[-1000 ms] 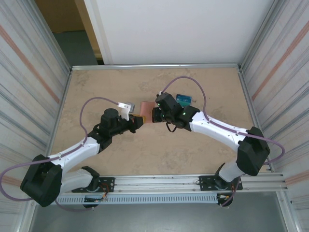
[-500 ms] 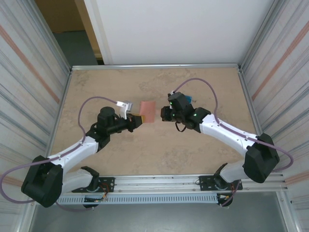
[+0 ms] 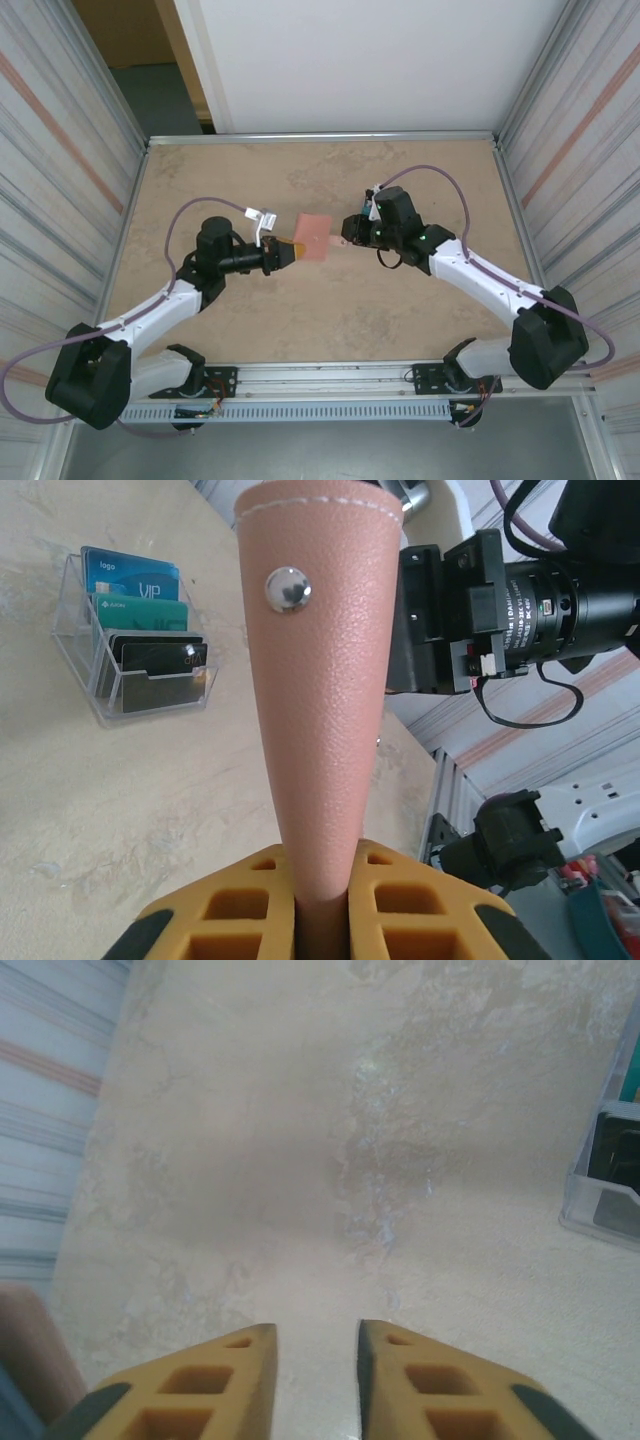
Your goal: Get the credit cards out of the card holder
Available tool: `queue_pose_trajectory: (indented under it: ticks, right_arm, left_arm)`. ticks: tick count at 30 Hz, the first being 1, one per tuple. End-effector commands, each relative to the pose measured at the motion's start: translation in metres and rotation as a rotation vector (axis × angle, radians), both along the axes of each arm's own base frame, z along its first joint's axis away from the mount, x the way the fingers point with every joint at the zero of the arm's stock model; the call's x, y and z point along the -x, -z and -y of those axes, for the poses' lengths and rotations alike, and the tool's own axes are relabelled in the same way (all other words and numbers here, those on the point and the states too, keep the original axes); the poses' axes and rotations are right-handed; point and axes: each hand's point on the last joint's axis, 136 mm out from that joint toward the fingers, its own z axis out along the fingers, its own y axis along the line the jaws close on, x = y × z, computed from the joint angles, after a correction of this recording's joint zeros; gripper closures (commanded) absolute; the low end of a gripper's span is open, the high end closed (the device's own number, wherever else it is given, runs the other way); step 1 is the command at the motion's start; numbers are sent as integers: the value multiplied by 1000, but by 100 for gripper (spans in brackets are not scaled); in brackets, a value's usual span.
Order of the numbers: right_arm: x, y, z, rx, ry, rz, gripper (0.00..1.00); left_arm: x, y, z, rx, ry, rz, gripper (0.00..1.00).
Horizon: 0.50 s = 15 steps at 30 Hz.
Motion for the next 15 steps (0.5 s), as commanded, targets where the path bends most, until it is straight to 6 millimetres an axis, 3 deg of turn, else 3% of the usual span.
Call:
queue_pose_trajectory:
  ticks: [1,11,15]
  right_arm:
    - [6,-27,1,-56,-36,76,68]
    - [28,-61,8,-239,-186,187,51]
    - [45,-80,1,-333,-297,258,23]
  left_arm:
    - [4,-38,1,84,65,86,100]
    - [10,-55,-3,140,139,82,100]
    - [11,-62,-4,146,142,93,100]
